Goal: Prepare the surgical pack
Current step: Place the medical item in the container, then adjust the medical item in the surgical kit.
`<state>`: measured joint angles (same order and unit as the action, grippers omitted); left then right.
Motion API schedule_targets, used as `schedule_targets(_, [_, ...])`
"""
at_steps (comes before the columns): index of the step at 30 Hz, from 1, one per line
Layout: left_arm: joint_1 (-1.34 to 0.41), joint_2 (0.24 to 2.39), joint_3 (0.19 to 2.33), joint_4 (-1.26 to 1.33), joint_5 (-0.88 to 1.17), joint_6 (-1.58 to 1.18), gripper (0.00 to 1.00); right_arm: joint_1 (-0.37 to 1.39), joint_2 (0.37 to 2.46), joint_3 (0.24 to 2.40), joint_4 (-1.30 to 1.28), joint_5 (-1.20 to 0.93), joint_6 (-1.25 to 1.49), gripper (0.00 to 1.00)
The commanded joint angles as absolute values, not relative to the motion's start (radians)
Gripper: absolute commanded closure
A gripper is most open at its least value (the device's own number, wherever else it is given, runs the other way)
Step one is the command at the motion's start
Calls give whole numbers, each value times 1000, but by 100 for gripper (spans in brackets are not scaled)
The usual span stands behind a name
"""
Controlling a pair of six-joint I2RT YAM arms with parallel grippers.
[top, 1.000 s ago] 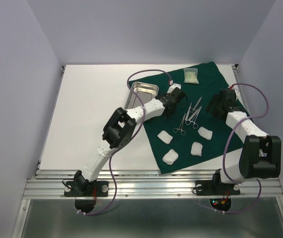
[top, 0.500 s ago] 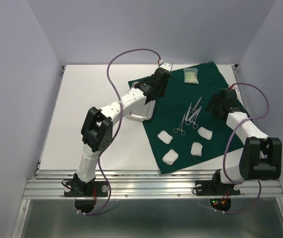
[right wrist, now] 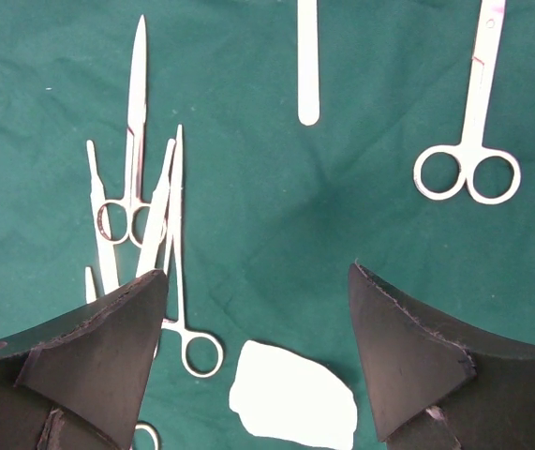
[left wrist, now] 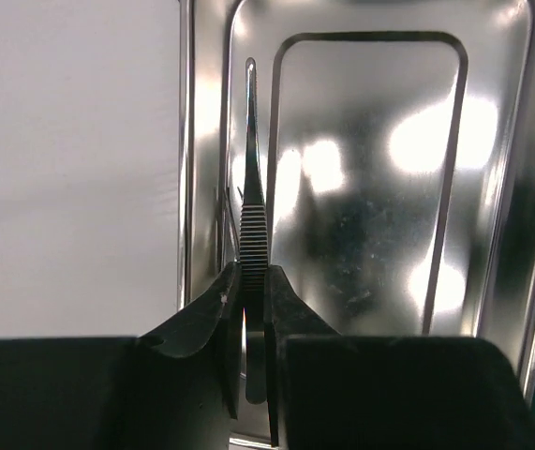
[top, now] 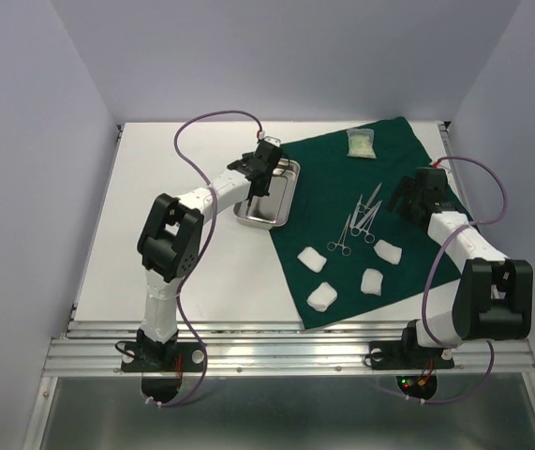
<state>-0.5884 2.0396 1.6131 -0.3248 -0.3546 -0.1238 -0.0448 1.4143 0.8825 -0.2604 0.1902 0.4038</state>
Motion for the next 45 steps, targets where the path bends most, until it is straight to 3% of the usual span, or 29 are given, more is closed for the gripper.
schedule_targets(1, [-597, 2023, 1578, -273, -397, -143, 100, -44, 1411, 874, -212, 176, 416, 17])
schedule_targets(6, [-597, 2051, 1569, -272, -394, -163, 100, -44, 1422, 877, -212, 172, 416, 18])
schedule_targets(8, [-597, 2056, 1566, -267, -397, -169, 96, -44, 1427, 880, -209, 166, 414, 18])
schedule_targets(12, [-597, 2056, 1566, -271, -413, -173, 70, -44, 1431, 888, -210, 138, 407, 17])
schedule_targets(13, [-597, 2054, 1571, -279, -420, -173, 59, -44, 1427, 888, -206, 123, 405, 17])
schedule_targets(16, [-597, 2045, 1582, -298, -429, -175, 51, -44, 1420, 885, -192, 95, 400, 17])
schedule_targets(21, [-597, 2005, 1604, -308, -448, -179, 50, -22, 1451, 917, -198, 52, 380, 19])
schedule_targets(28, [-600, 1911, 1664, -347, -354, -190, 51, 216, 1442, 876, -150, 163, 474, 41])
schedule_targets(39, [-600, 1778, 1608, -310, -420, -222, 50, 402, 1592, 897, -150, 291, 597, 39])
schedule_targets(45, [-600, 1773, 1566, -290, -388, -241, 50, 414, 1658, 894, -158, 341, 638, 48])
